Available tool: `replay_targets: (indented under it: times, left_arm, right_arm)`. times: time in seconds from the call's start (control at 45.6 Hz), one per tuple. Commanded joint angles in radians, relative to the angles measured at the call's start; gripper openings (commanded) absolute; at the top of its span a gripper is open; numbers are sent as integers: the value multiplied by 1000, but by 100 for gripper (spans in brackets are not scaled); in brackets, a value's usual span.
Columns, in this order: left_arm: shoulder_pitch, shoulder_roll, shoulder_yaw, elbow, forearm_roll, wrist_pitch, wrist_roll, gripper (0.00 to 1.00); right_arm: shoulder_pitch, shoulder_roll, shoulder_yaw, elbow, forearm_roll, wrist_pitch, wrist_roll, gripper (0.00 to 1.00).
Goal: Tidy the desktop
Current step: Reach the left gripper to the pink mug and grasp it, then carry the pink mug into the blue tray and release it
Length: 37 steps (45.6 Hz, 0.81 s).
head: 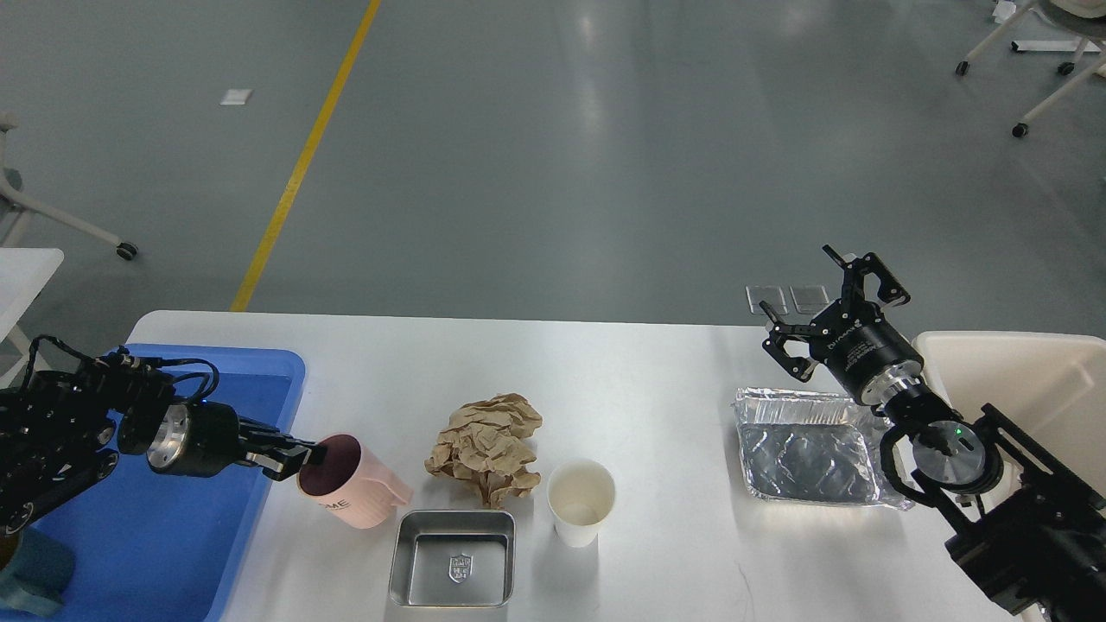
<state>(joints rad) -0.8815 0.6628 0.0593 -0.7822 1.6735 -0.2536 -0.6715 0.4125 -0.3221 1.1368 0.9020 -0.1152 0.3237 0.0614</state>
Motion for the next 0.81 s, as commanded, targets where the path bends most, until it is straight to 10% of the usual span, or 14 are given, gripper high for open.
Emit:
replay_targets:
  times: [0.0, 0.351, 0.789]
  left_arm:
    - [4, 1, 1, 0, 2, 0, -6, 0]
    - [-77, 46, -12, -28, -17, -24, -20, 2]
    - [-117, 382, -18, -373, -21, -73, -33, 5]
  right_arm:
    - [0, 0, 0, 0, 0, 0, 0, 100]
    - [0, 8, -3, -3, -1, -2, 0, 100]
    - [2, 3, -5, -2, -1, -5, 0, 100]
